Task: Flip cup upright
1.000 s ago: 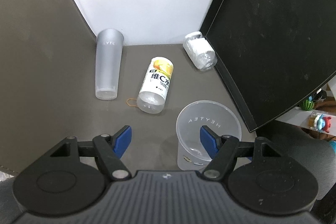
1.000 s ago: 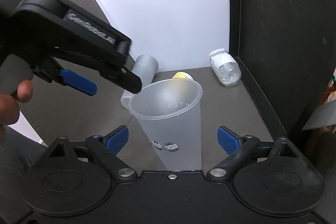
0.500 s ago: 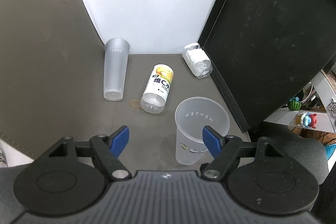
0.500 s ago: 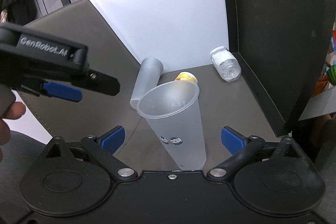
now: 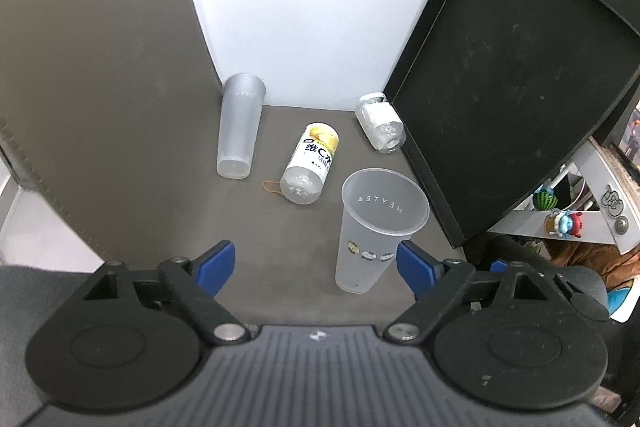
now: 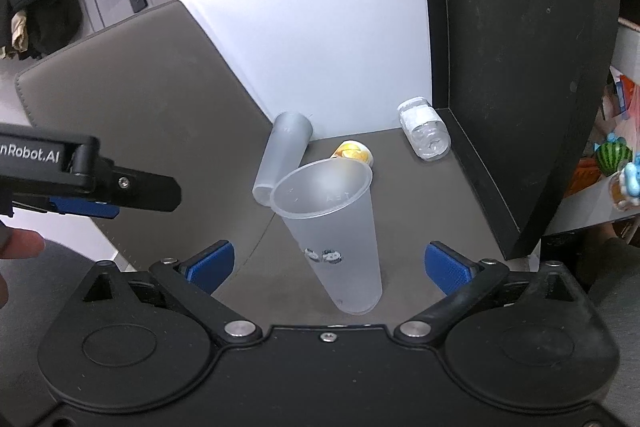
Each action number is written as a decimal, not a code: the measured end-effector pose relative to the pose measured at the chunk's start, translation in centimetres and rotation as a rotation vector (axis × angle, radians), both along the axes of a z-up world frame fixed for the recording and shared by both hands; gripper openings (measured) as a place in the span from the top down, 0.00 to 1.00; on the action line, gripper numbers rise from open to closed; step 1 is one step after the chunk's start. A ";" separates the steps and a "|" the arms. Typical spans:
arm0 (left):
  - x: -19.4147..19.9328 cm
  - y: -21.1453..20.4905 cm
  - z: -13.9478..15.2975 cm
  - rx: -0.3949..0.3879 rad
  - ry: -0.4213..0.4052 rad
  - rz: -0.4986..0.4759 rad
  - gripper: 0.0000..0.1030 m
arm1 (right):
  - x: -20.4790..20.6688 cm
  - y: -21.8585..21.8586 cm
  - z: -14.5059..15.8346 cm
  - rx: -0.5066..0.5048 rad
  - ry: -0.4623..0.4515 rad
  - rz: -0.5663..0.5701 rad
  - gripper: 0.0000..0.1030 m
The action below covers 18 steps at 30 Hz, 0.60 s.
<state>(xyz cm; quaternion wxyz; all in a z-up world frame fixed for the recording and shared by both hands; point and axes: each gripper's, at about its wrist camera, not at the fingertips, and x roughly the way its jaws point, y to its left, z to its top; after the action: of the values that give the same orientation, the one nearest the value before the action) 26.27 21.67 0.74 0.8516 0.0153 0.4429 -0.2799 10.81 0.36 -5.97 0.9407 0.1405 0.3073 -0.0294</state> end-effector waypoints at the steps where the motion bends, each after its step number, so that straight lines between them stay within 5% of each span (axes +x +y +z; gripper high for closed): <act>1: -0.2 0.3 0.1 -0.005 -0.002 0.004 0.15 | -0.3 0.0 0.2 -0.003 0.003 0.001 0.00; 18: -4.8 2.9 0.9 -0.023 -0.025 0.043 0.08 | -4.0 -0.3 3.2 -0.046 -0.013 -0.026 0.00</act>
<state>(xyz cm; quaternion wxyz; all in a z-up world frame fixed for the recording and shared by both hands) 21.49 24.60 1.61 0.8630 -0.0004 0.4293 -0.2662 6.81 0.09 -2.75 0.9453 0.1231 0.2984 -0.0477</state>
